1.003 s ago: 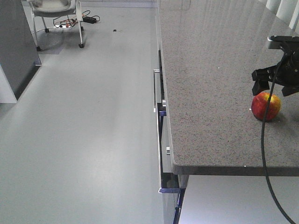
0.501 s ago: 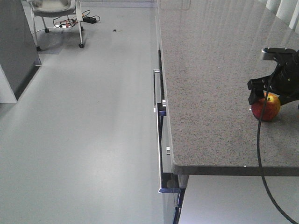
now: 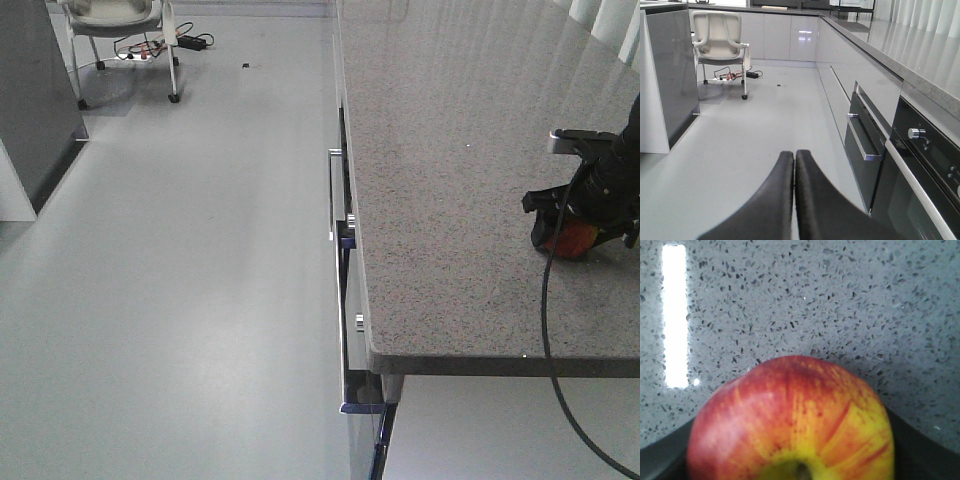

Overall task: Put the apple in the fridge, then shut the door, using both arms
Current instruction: 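Lift the apple off the countertop with the right gripper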

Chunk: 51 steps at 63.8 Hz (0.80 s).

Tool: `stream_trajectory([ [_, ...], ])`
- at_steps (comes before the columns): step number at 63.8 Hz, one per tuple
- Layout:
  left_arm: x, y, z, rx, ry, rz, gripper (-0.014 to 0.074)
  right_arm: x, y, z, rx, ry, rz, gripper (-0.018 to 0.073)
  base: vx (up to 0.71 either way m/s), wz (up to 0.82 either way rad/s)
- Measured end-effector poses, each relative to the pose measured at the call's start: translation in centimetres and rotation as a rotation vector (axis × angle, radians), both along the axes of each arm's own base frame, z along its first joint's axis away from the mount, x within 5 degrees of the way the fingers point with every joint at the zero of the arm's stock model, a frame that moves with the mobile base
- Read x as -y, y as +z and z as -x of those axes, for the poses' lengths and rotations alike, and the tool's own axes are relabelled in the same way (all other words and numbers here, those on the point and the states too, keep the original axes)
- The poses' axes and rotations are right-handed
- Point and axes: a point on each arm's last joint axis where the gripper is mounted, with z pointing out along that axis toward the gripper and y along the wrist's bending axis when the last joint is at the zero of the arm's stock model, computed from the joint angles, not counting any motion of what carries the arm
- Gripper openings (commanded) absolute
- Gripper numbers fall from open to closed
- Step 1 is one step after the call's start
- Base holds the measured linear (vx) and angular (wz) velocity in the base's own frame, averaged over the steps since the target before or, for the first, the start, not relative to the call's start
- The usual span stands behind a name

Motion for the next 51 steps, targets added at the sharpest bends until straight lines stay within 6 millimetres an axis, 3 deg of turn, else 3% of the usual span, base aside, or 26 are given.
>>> stream_trajectory([
  [10,0.0,0.0,0.0,0.000,0.000,0.000,-0.0006,-0.1,0.5,-0.1,0.010,-0.001,-0.016,0.0136,0.00,0.00],
  [16,0.0,0.0,0.0,0.000,0.000,0.000,-0.0006,-0.5,2.3,-0.2,0.062,0.024,-0.048,0.0032,0.00,0.00],
  [20,0.0,0.0,0.0,0.000,0.000,0.000,-0.0006,-1.0,4.7,-0.1,0.132,0.062,-0.082,-0.0017,0.00,0.00],
  [29,0.0,0.0,0.0,0.000,0.000,0.000,-0.0006,-2.8,12.1,1.4,0.347,0.159,-0.182,-0.0011,0.00,0.00],
  [32,0.0,0.0,0.0,0.000,0.000,0.000,-0.0006,-3.6,15.4,2.8,0.434,0.201,-0.220,-0.0009,0.00,0.00],
  [39,0.0,0.0,0.0,0.000,0.000,0.000,-0.0006,-5.2,20.9,6.4,0.555,0.296,-0.295,-0.0007,0.00,0.00],
  [51,0.0,0.0,0.0,0.000,0.000,0.000,-0.0006,-7.0,27.1,12.2,0.708,0.394,-0.331,-0.0006,0.00,0.00],
])
